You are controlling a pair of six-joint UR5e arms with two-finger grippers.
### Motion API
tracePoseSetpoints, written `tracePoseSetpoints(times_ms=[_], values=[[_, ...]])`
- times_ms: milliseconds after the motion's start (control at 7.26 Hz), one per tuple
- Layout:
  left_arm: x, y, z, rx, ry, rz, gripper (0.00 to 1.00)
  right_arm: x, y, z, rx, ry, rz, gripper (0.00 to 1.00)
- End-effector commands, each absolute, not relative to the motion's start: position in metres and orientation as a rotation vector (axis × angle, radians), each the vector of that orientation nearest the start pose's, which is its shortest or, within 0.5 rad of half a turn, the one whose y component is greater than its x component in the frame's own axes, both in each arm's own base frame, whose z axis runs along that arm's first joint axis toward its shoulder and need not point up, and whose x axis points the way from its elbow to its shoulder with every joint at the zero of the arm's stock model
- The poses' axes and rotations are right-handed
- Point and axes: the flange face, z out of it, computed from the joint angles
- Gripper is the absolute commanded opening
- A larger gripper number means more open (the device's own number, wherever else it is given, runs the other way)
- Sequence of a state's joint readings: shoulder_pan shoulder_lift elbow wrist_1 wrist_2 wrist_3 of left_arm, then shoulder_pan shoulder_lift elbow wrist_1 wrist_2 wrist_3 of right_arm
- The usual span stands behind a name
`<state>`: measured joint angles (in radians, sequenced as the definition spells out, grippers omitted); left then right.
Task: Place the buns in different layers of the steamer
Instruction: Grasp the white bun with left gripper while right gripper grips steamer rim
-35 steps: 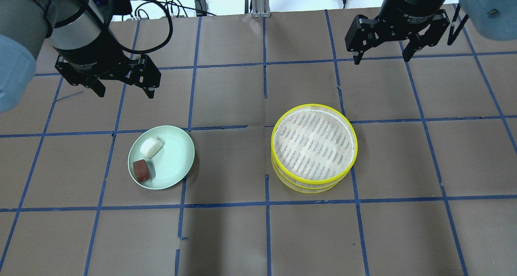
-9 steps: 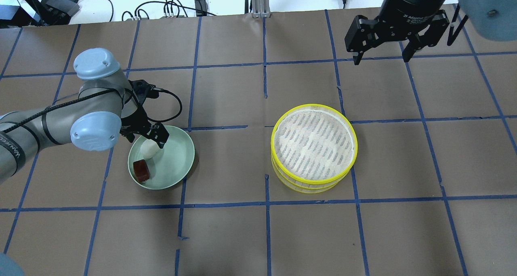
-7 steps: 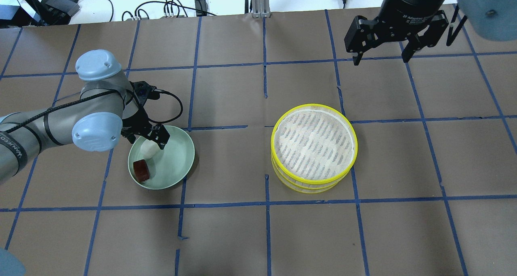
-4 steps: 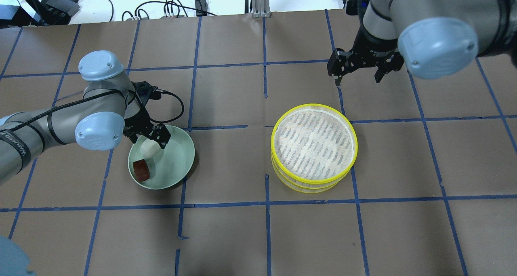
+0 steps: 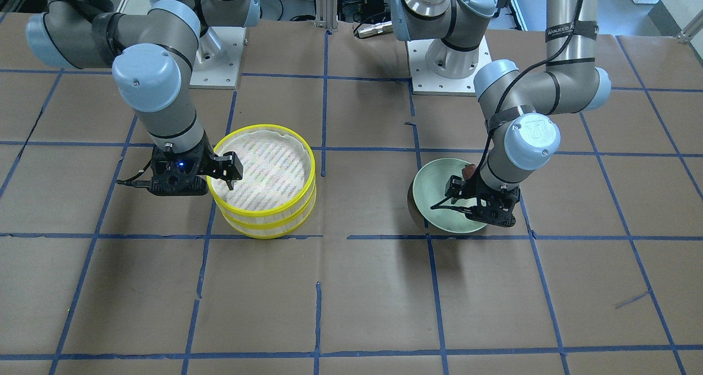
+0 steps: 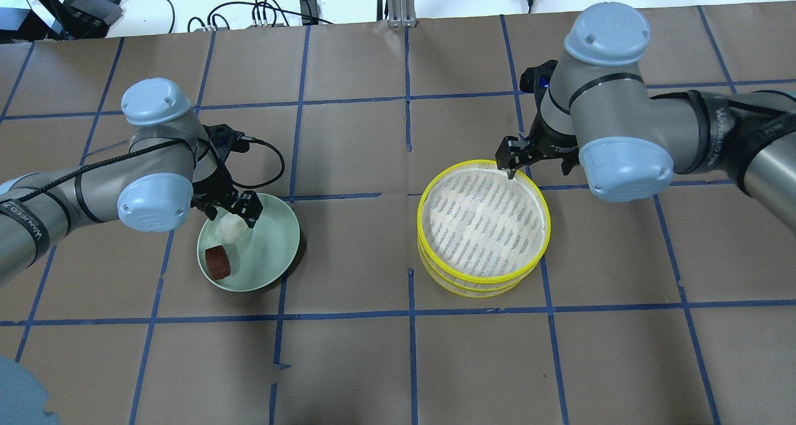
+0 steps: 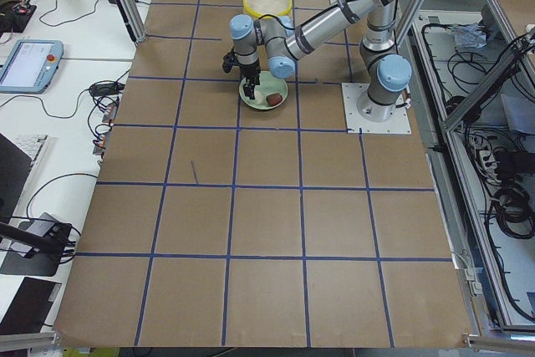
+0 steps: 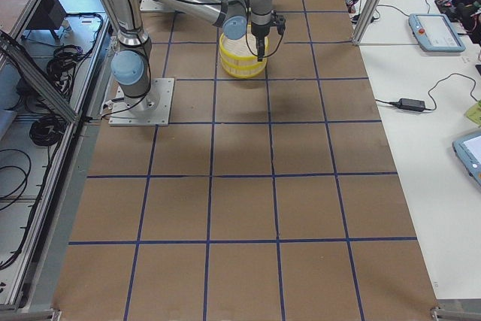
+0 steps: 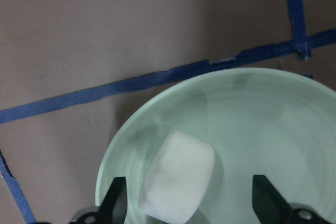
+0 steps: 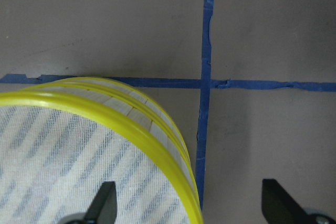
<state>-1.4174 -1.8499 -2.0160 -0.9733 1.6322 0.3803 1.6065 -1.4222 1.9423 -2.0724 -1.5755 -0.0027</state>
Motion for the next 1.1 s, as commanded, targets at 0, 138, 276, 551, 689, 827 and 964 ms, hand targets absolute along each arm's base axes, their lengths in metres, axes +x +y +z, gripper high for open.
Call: tracePoseSetpoints(times_ms=[0,138,276,551,689,827,964], values=[[-0.050,-0.510,0.192,0.357,3.090,0.239,0.70,0.142,-0.489,0.282,-0.042,3.148,0.109,0.84],[-0.050,-0.511,0.192,0.357,3.089,0.240,0.48,0.143,-0.487,0.279,-0.041,3.144,0.120,0.71],[-0.049,-0.512,0.194,0.342,3.086,0.232,0.17,0.142,-0.486,0.278,-0.046,3.145,0.125,0.55],[-0.048,-0.516,0.211,0.344,3.078,0.177,0.02,0.143,-0.484,0.279,-0.051,3.142,0.140,0.07],[-0.048,-0.518,0.216,0.352,3.073,0.154,0.02,0.140,-0.485,0.281,-0.044,3.143,0.130,0.04],[-0.053,-0.530,0.246,0.365,3.051,0.046,0.02,0.140,-0.483,0.287,-0.044,3.142,0.114,0.04],[-0.058,-0.535,0.285,0.381,3.041,-0.005,0.02,0.141,-0.482,0.289,-0.053,3.139,0.111,0.04]])
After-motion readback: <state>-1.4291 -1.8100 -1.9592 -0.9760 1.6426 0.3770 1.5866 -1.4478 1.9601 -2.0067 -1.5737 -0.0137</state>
